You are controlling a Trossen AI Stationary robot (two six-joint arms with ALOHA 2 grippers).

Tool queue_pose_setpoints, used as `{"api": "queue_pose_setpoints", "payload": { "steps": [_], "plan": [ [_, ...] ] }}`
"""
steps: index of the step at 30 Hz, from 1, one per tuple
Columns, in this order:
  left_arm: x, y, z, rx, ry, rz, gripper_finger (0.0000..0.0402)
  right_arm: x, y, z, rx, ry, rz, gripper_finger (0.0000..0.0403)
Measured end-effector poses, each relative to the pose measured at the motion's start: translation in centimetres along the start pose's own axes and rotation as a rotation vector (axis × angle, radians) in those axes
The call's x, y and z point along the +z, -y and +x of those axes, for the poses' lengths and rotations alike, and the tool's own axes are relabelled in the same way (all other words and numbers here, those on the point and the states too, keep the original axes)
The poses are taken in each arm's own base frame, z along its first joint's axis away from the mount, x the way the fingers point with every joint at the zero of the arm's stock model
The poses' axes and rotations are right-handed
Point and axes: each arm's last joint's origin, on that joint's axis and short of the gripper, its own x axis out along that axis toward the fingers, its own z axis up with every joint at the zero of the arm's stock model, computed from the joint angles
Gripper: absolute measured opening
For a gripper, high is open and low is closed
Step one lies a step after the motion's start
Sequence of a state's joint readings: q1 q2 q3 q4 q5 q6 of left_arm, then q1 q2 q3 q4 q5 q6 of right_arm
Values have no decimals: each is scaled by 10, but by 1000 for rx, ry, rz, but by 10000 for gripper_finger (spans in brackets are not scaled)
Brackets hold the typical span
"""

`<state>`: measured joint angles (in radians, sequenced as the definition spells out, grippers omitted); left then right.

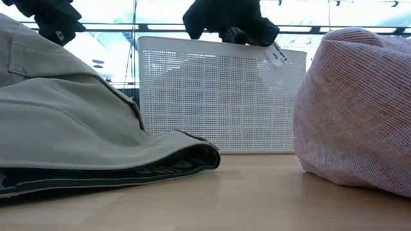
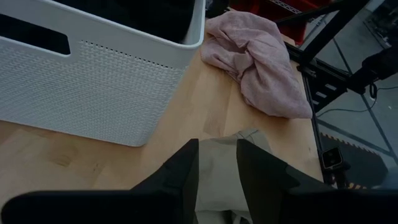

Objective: Sort clothes
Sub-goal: Put the black boxer into the white laundry bin

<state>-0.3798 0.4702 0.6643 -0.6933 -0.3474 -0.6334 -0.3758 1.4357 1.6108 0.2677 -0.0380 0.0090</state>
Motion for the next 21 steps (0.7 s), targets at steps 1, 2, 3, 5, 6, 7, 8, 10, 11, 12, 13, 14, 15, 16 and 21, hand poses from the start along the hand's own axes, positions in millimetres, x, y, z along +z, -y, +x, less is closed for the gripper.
{"api": "queue_pose_setpoints", "payload": {
  "steps": [1,2,3,5,6,7,8,10,11,12,13,14,15,16,21],
  "plan": [
    [0,0,0,0,0,0,113,-2,2,0,-5,-21,-1,0],
    [0,0,0,1,0,0,113,-4,3,0,-9,-42,-2,0],
    [0,0,0,2,1,0,113,-6,4,0,-17,-58,-4,0],
    [0,0,0,8,5,0,113,-8,7,2,-34,-58,-7,0],
    [0,0,0,11,7,0,113,-9,9,3,-39,-43,-10,0],
    [0,0,0,15,11,0,113,-8,10,4,-43,-21,-13,0],
    [0,-1,0,18,12,0,113,-6,12,4,-46,-1,-15,0],
    [0,-1,0,22,14,0,113,-5,13,4,-50,15,-4,0],
    [0,-1,0,22,15,0,113,-5,13,4,-50,4,7,0],
    [0,-1,0,25,17,1,113,-8,13,3,-48,-25,16,0],
    [0,-1,0,28,19,1,113,-12,13,3,-43,-68,25,0],
    [1,-1,0,32,22,0,113,-17,13,3,-34,-122,33,0],
    [1,-1,0,36,25,0,113,-24,12,2,-26,-185,44,1],
    [1,-1,0,38,26,0,113,-31,12,1,-24,-256,55,1],
    [1,-1,0,39,27,1,113,-67,10,-12,-58,-626,117,1]
  ]
}}
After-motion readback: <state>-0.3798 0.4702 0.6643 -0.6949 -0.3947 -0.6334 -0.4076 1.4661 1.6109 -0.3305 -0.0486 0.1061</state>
